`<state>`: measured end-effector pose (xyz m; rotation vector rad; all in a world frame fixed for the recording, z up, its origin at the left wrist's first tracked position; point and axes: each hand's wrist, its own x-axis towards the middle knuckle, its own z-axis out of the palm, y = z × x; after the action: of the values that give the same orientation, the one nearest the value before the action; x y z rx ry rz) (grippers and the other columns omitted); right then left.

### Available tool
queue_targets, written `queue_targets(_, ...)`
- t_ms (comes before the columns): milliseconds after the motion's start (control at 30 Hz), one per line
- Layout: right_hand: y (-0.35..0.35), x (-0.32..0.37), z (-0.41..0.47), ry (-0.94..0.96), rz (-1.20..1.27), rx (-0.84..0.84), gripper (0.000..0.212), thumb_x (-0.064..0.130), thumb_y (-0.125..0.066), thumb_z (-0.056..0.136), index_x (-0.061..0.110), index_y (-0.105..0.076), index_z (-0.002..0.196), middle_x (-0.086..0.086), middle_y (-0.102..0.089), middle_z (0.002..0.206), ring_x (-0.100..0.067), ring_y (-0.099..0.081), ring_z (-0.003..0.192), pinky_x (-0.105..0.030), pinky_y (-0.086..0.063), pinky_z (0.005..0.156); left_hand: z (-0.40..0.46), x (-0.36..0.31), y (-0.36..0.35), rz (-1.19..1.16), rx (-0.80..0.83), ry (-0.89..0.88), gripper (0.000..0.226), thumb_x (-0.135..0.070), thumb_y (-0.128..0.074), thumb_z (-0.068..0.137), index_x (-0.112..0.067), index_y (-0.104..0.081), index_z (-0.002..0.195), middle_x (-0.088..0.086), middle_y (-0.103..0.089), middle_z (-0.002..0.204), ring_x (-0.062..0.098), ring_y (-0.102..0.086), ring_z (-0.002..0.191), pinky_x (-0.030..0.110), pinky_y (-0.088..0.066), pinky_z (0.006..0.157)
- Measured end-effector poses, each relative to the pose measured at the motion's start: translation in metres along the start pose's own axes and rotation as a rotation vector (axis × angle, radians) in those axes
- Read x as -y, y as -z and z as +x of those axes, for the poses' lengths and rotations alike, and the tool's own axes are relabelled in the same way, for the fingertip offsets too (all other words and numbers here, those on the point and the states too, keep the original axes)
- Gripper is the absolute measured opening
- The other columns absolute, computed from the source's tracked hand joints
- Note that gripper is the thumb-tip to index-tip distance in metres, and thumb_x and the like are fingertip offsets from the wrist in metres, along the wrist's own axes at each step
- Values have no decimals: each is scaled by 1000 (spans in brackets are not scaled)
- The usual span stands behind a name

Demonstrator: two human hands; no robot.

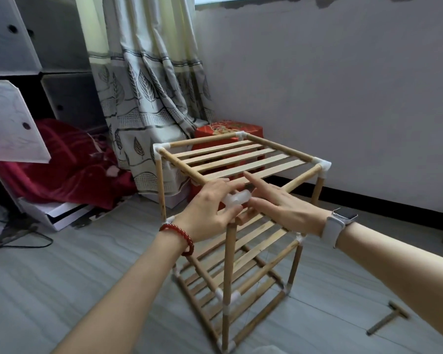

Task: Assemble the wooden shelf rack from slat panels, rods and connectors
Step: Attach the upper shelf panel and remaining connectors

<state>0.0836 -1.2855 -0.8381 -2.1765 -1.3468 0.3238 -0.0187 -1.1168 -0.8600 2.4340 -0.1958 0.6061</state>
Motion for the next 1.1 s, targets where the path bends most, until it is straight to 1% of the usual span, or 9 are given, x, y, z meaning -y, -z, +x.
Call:
queue_targets(67,-2,-1,-2,43,-73,0,61,33,-35,101,29,0,150,17,-53,106,3,-36,111,-34,-3,117,0,0,1,17,17,-8,45,-16,-58,92,-12,-48,135,6,-52,127,16,-37,127,37,-30,110)
queue_targets(200,-7,-7,-8,138,-216,-44,76,46,-43,94,23,4,150,11,-47,108,4,-32,103,-24,-4,108,-2,-3,-1,-52,-10,17,41,-10,-58,92,-9,-51,132,-1,-50,113,18,-42,119,36,-33,108)
queue_targets(333,-11,-10,-2,193,-272,-119,67,39,-42,96,17,-8,150,10,-44,108,-7,-37,110,-32,-6,110,0,-7,-2,-73,-51,2,36,-6,-57,92,-8,-54,128,1,-51,111,20,-43,118,37,-34,107)
queue_targets(467,-10,-9,6,205,-325,-121,68,46,-30,95,17,-4,150,10,-40,114,-1,-30,106,-32,-6,108,5,-9,4,-102,-66,19,33,-7,-56,92,-9,-56,125,1,-53,109,20,-45,116,35,-36,104)
queue_targets(600,-7,-13,5,208,-296,-139,72,51,-28,91,13,-12,149,9,-41,107,-4,-34,101,-34,-11,112,18,-12,10,-67,-31,14,33,-13,-58,92,-14,-56,125,-16,-49,105,14,-46,116,27,-38,102)
queue_targets(700,-9,-18,1,236,-245,-190,50,40,-45,95,15,-37,137,16,-41,93,-5,-38,92,-34,-17,109,18,-12,9,-12,-34,-5,31,-12,-62,89,-18,-57,119,-18,-49,103,11,-48,110,19,-39,97)
queue_targets(800,-8,-20,-1,250,-251,-176,31,44,-47,93,20,-48,114,16,-40,88,-4,-37,86,-31,-21,104,19,-11,6,94,-27,-17,31,-20,-62,89,-12,-60,119,-7,-51,101,13,-46,108,25,-38,98)
queue_targets(1033,-9,-18,1,267,-330,-198,28,44,-37,95,18,-48,99,10,-38,90,-6,-33,84,-28,-19,101,23,-10,5,195,76,27,29,-26,-54,94,-13,-59,120,-20,-37,88,6,-34,100,21,-27,92)
queue_targets(1100,-10,-17,2,277,-358,-199,40,48,-29,94,16,-52,101,8,-39,93,-6,-33,86,-28,-20,99,22,-8,6,193,88,31,27,-25,-54,94,-13,-59,118,-20,-39,90,4,-33,100,19,-27,92)
